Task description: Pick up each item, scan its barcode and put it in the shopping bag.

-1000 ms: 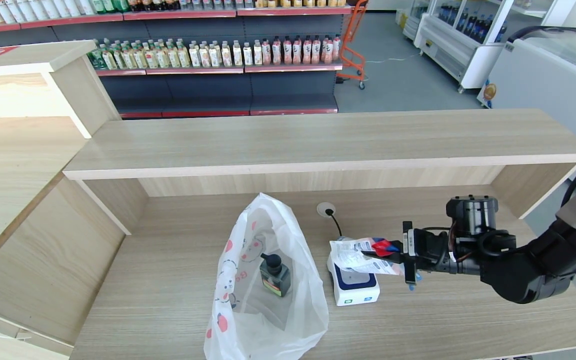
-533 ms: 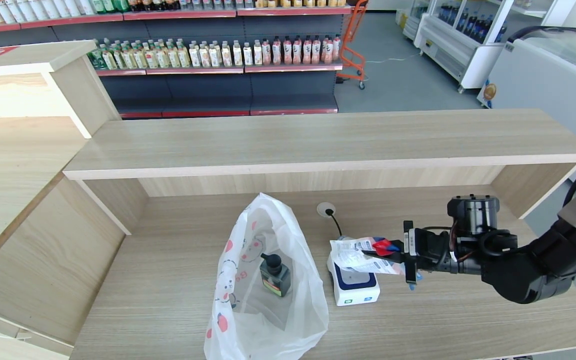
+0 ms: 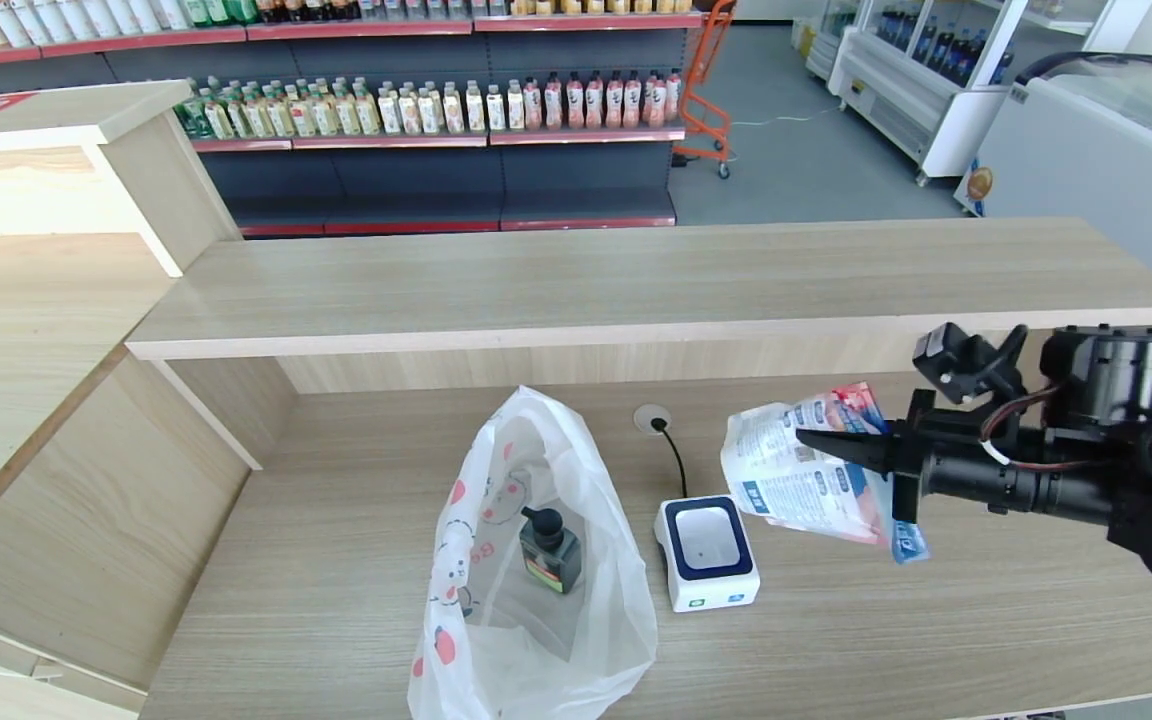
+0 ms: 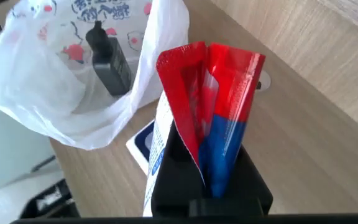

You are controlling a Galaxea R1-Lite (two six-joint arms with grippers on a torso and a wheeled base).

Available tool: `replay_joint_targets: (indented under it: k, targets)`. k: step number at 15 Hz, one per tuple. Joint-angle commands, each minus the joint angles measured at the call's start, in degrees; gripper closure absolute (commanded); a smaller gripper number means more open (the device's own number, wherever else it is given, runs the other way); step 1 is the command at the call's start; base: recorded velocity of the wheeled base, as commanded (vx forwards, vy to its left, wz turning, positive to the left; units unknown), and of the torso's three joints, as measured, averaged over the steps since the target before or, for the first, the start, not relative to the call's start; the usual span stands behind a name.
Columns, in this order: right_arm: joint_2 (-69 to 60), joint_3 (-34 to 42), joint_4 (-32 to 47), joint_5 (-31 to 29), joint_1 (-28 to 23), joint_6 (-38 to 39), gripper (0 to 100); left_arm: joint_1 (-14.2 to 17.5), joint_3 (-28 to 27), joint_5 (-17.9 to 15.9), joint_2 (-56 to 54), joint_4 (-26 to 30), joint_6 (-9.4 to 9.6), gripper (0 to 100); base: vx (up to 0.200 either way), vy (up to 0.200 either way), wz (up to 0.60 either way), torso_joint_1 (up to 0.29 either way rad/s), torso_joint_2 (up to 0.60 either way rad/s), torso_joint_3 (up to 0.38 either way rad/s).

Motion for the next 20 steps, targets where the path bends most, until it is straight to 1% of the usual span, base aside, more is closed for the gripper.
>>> replay_joint_targets:
  k: [1, 2, 4, 6, 12, 13, 15, 19, 20]
  targets:
    - [-16.93, 4.68, 4.76, -7.88, 2.75, 18.78, 100, 0.00, 0.00, 0.04, -0.02, 0.00, -0.02, 0, 0.000, 0.000, 0.00, 0.000, 0.00, 0.000]
    - [-19.66, 6.53, 6.34, -9.64, 4.07, 24.58, 100, 0.00, 0.00, 0.04, -0.02, 0.00, -0.02, 0, 0.000, 0.000, 0.00, 0.000, 0.00, 0.000]
    - [-22.65, 9.95, 6.61, -10.34, 4.42, 29.06, 100, 0.00, 0.00, 0.04, -0.02, 0.00, -0.02, 0, 0.000, 0.000, 0.00, 0.000, 0.00, 0.000]
    - [-26.07, 13.65, 6.78, -10.25, 4.51, 31.61, 100, 0.00, 0.00, 0.04, -0.02, 0.00, -0.02, 0, 0.000, 0.000, 0.00, 0.000, 0.00, 0.000]
    - [-31.70, 14.44, 12.94, -10.25, 4.51, 33.54, 100, 0.00, 0.00, 0.04, -0.02, 0.00, -0.11, 0, 0.000, 0.000, 0.00, 0.000, 0.00, 0.000]
    - [-32.14, 14.44, 13.29, -10.25, 4.51, 33.54, 100, 0.00, 0.00, 0.04, -0.02, 0.00, -0.37, 0, -0.200, 0.000, 0.00, 0.002, 0.00, 0.012]
    - [-32.84, 14.44, 14.25, -10.25, 4.51, 33.72, 100, 0.00, 0.00, 0.04, -0.02, 0.00, 0.07, 0, -0.200, 0.000, 0.00, 0.012, 0.00, 0.000]
    - [-34.60, 13.91, 17.77, -10.08, 4.51, 35.57, 100, 0.00, 0.00, 0.04, -0.02, 0.00, -0.02, 0, 0.000, 0.000, 0.00, 0.000, 0.00, 0.000]
    - [-34.69, 13.91, 17.77, -10.08, 4.51, 35.57, 100, 0.00, 0.00, 0.04, -0.02, 0.00, -0.11, 0, -0.200, 0.000, 0.00, 0.022, 0.01, 0.002]
